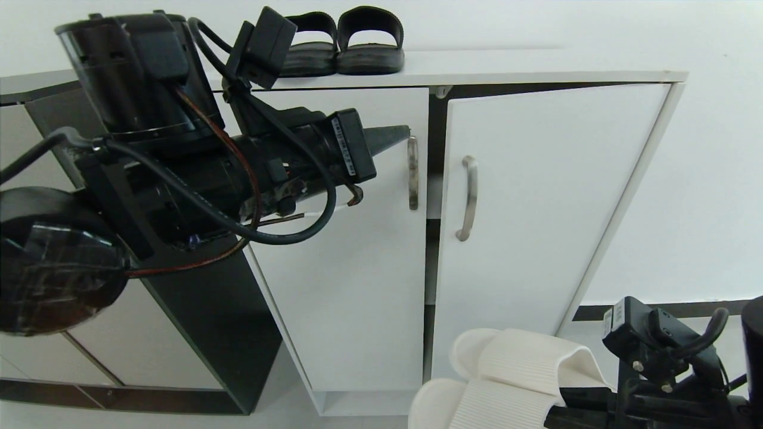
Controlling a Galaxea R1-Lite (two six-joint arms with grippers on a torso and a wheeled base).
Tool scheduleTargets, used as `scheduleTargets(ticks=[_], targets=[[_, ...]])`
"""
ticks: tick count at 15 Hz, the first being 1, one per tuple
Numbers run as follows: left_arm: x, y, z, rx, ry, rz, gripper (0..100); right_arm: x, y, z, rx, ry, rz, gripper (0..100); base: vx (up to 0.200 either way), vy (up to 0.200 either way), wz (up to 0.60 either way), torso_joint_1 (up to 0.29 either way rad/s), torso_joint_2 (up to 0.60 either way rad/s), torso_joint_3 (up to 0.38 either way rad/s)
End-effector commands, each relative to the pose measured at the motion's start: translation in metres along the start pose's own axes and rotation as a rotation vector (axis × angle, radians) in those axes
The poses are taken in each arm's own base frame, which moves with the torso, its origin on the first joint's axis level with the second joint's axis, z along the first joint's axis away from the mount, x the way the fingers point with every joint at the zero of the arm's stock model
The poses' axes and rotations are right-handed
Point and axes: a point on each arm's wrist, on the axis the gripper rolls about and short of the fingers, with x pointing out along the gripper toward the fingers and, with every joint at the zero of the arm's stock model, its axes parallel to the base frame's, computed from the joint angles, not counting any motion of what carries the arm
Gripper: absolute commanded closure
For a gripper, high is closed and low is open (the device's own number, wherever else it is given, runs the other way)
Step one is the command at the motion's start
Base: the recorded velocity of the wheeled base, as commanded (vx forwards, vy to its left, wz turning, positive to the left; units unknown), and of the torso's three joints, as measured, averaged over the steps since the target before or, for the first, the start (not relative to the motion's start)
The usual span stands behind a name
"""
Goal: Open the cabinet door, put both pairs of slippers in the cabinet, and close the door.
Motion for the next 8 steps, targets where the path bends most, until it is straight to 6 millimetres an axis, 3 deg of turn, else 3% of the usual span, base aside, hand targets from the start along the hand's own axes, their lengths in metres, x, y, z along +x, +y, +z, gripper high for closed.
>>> scheduleTargets(ticks=[1, 4, 8], targets=[[0.01, 0.004, 0.0, -0.003, 0.009, 0.004, 100, 0.001, 0.0, 0.0, 0.001, 0.004, 0.001, 100, 0.0, 0.0, 0.0, 0.0, 0.0, 0.0], [0.044, 0.015, -0.007, -0.01, 0.031, 0.0, 100, -0.001, 0.0, -0.004, -0.023, 0.013, 0.001, 100, 0.0, 0.0, 0.0, 0.0, 0.0, 0.0], [0.057, 0.019, -0.01, -0.018, 0.031, 0.0, 100, 0.0, 0.0, -0.007, -0.054, 0.022, 0.007, 100, 0.0, 0.0, 0.0, 0.0, 0.0, 0.0]])
